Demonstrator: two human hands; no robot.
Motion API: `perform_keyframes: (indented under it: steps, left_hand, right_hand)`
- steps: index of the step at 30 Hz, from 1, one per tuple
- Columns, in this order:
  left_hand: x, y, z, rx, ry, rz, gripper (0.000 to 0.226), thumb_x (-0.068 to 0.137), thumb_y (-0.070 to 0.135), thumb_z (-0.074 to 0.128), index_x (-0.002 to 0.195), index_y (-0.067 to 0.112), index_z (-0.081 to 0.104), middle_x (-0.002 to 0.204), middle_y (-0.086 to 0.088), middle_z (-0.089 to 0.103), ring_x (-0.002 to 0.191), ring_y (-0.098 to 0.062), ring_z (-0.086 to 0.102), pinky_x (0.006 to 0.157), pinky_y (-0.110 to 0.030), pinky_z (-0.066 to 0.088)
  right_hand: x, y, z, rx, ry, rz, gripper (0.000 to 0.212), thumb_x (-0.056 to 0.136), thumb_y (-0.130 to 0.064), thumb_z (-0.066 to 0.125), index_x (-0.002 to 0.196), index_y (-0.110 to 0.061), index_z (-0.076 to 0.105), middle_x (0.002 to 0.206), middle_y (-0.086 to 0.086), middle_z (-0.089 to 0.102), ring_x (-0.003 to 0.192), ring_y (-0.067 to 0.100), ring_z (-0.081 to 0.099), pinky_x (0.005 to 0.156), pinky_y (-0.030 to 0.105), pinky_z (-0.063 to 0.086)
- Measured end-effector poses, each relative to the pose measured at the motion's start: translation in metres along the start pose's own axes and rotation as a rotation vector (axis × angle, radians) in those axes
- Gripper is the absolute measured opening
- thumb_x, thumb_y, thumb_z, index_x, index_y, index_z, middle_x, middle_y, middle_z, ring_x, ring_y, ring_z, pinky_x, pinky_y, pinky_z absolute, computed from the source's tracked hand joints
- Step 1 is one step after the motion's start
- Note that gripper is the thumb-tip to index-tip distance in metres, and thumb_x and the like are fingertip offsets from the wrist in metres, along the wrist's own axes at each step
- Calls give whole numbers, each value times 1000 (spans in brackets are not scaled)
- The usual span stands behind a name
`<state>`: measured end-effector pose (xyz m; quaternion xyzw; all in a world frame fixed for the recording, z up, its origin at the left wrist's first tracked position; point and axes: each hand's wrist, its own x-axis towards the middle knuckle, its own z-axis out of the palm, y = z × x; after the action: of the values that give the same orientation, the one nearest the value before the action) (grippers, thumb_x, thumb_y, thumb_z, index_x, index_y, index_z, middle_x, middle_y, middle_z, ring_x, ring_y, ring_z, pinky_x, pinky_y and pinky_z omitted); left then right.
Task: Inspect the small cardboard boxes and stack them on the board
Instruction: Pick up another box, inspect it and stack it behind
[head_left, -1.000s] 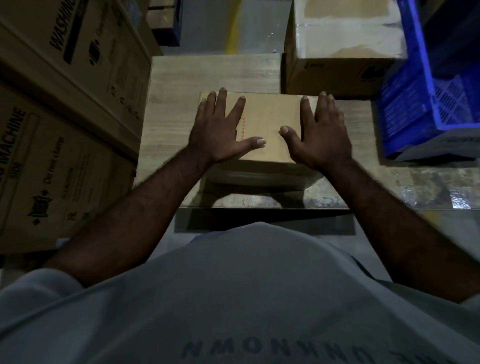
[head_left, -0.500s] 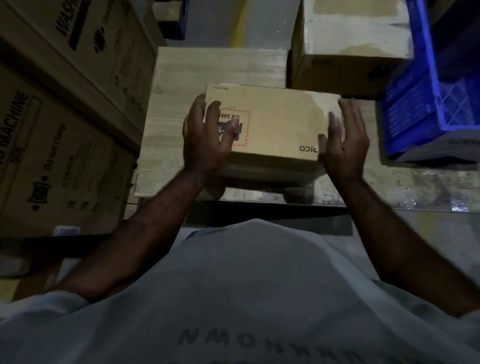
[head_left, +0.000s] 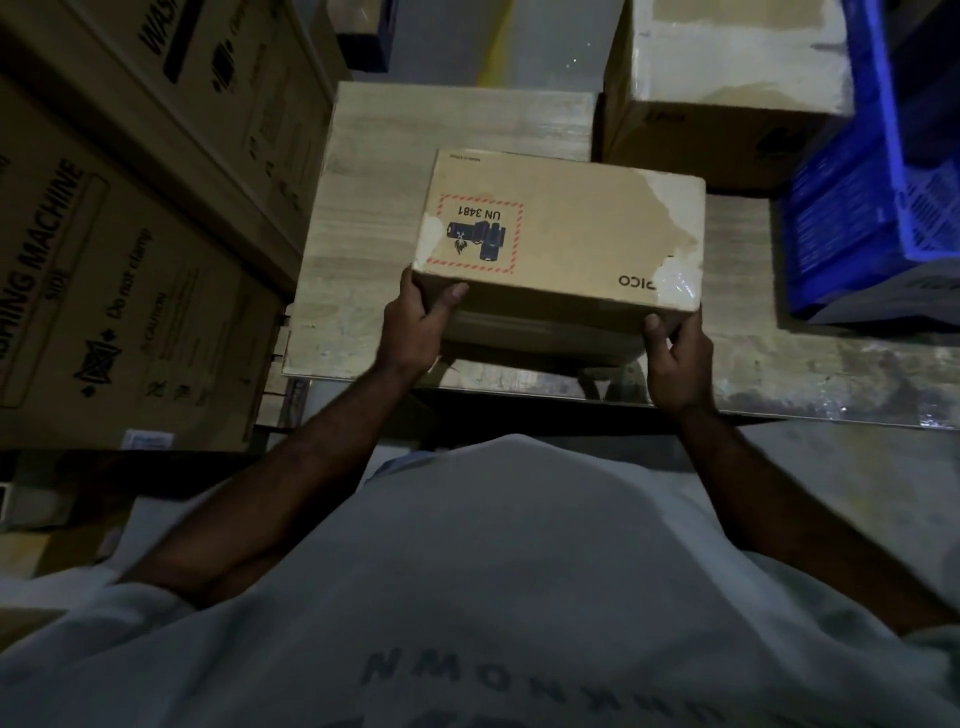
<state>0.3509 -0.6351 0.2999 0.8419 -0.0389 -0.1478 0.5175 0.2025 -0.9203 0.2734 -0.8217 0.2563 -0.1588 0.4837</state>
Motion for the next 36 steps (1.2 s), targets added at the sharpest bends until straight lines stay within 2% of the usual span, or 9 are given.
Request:
perform_keyframes:
  steps: [4, 9, 12, 16, 23, 26, 29, 32, 36]
  left_hand:
    - [12, 9, 0, 20, 33, -32, 53, 98, 46, 64, 138, 13, 54, 116, 9, 64, 109, -11, 63, 85, -20, 53]
    - [37, 38, -6, 376, 256, 60, 65, 89, 73, 52, 113, 13, 65, 99, -10, 73, 89, -33, 69, 69, -39, 55]
    - [43, 51, -10, 460, 356, 146, 57, 89, 65, 60, 115, 14, 67, 95, -11, 75, 87, -33, 71, 68, -41, 56]
    - [46, 61, -8, 446, 391, 112, 49, 90, 50, 71, 126, 18, 68, 104, -10, 77, 96, -29, 72, 76, -34, 52]
    - [53, 45, -2, 381, 194, 117, 49, 89, 29, 78, 134, 16, 64, 124, -5, 72, 109, -21, 67, 83, -19, 43]
    - [57, 35, 5, 428, 57, 174, 50, 87, 25, 75, 133, 9, 64, 131, -13, 65, 117, -30, 63, 92, -26, 47]
    - [59, 28, 17, 588, -60, 147, 59, 93, 34, 67, 146, 15, 50, 155, -22, 40, 138, -40, 45, 111, -39, 42]
    - [49, 23, 27, 806, -173, 181, 67, 101, 49, 52, 157, 19, 31, 168, -23, 10, 154, -46, 7, 125, -57, 16]
    - [32, 14, 36, 944, -164, 260, 74, 106, 58, 30, 164, 15, 15, 169, -24, -5, 156, -40, -9, 126, -50, -3]
  right_hand:
    - [10, -12, 0, -49, 45, 24, 62, 104, -47, 51, 140, 2, 52, 117, 0, 62, 105, 12, 60, 76, 4, 45]
    - [40, -41, -8, -156, 180, -49, 56, 108, -53, 39, 131, -7, 62, 99, 0, 67, 81, 7, 59, 61, 28, 43]
    - [56, -56, -9, -162, 231, -54, 49, 108, -44, 45, 148, -15, 50, 116, -8, 66, 97, 7, 64, 77, 25, 54]
    - [69, -60, -6, -141, 173, -3, 49, 101, -37, 53, 149, -27, 45, 107, -9, 68, 93, 17, 71, 84, 45, 61]
    - [86, -46, 5, -162, -98, -9, 51, 101, -28, 61, 149, -19, 51, 123, 13, 70, 107, 31, 70, 97, 43, 57]
    - [98, -41, 12, -263, -202, -24, 57, 102, -29, 60, 154, -11, 46, 146, 19, 57, 132, 34, 57, 111, 39, 46]
    - [98, -39, 21, -391, -278, -9, 68, 102, -37, 54, 161, -11, 33, 163, 26, 30, 147, 41, 37, 120, 43, 35]
    - [80, -37, 28, -591, -284, -78, 75, 99, -48, 44, 161, -10, 27, 164, 32, 19, 153, 49, 19, 122, 59, 27]
    - [50, -38, 35, -826, -302, -247, 73, 104, -53, 34, 160, -7, 28, 165, 34, 20, 155, 50, 14, 124, 60, 16]
